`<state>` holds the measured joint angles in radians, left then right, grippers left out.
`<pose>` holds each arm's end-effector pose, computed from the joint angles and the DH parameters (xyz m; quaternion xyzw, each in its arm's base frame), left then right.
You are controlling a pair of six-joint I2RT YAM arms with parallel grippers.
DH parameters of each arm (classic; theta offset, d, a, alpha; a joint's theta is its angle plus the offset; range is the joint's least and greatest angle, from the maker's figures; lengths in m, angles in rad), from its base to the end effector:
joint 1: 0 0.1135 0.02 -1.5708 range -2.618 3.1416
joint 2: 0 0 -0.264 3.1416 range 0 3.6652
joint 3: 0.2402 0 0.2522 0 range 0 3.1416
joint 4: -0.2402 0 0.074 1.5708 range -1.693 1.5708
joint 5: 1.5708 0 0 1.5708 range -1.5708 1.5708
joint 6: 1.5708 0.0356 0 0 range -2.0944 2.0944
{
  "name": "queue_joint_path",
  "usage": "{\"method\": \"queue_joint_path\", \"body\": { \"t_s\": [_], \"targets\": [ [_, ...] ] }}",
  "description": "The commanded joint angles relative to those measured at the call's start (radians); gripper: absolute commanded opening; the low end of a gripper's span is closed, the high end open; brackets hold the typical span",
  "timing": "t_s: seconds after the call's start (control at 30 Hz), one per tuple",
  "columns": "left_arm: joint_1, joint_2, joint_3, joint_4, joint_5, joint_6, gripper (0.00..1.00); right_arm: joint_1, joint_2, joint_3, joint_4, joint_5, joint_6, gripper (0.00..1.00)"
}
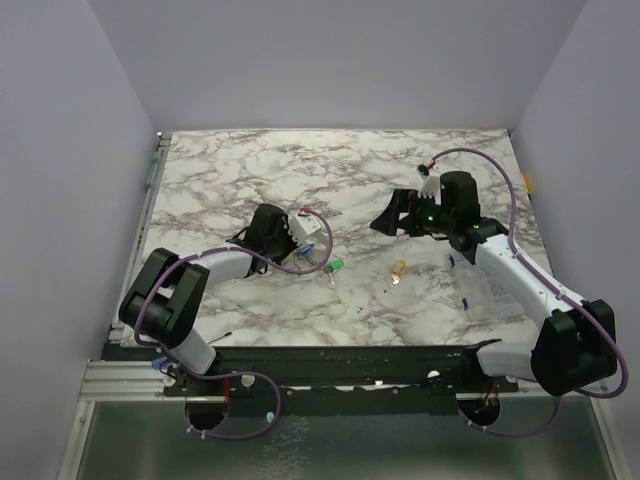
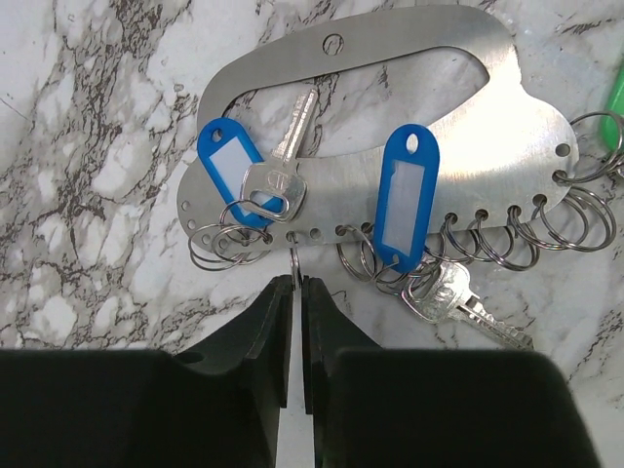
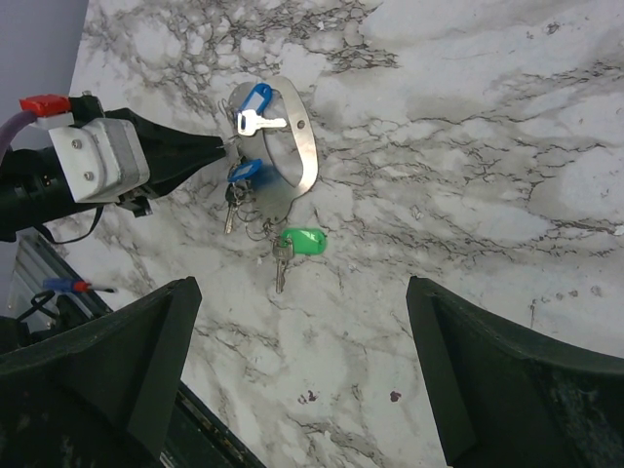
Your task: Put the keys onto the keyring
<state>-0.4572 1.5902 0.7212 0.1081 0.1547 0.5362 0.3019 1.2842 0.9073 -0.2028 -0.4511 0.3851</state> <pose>0.2741 -0.1410 0.1538 0.4634 0.7911 -0.0555 0.3953 0.2665 0.0992 0.2743 -0.0706 0.8611 0.3413 0.3701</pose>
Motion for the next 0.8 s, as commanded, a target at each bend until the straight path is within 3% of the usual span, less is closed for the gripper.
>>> {"method": "queue_joint_path", "body": {
  "t_s": [0.0,0.1,0.5,0.77],
  "targets": [
    [0.004,0.018,-0.019,0.034,0.049,0.01,0.1,0.005,-0.02,-0.015,0.02,-0.023,0.003,1.0],
    [0.003,0.008,-0.017,0.033,0.066,0.014,0.0,0.005,-0.022,-0.017,0.021,-0.024,0.003,1.0],
    [0.004,-0.141,-0.043,0.037,0.189,0.018,0.0,0.006,-0.045,-0.039,0.049,-0.035,-0.006,1.0],
    [0.002,-0.243,-0.056,0.036,0.227,0.011,0.0,0.013,-0.127,-0.101,0.158,-0.029,0.017,1.0]
  ]
}}
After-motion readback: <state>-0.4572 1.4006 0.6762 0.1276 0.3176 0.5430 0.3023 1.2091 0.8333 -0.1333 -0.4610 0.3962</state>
